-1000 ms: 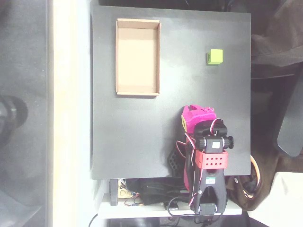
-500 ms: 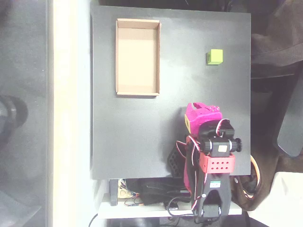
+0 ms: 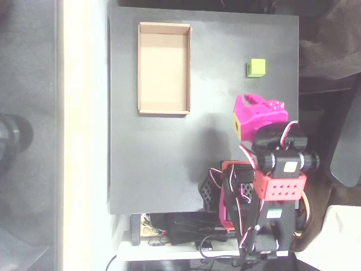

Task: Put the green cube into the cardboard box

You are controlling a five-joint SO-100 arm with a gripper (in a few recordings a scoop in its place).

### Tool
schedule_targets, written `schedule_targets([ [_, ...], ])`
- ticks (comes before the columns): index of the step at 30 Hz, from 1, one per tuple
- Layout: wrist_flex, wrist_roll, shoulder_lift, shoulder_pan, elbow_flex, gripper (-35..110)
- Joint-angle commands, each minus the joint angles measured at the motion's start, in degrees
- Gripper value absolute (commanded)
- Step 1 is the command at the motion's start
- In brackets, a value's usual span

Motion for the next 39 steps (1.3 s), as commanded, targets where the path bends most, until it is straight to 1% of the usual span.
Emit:
schedule_targets([
  [1, 0.44, 0.18, -4.57, 0.53, -7.73, 3],
  [9, 0.35, 0.0, -13.89, 3.6, -19.95, 3],
  [22, 0.26, 0.0, -24.87, 11.78, -27.95, 4],
  [25, 0.26, 0.0, -26.89, 12.48, -28.92, 8],
  [33, 0.26, 0.0, -30.76, 12.48, -29.09, 29],
  [39, -0.18, -0.09, -34.72, 12.48, -29.18, 33],
])
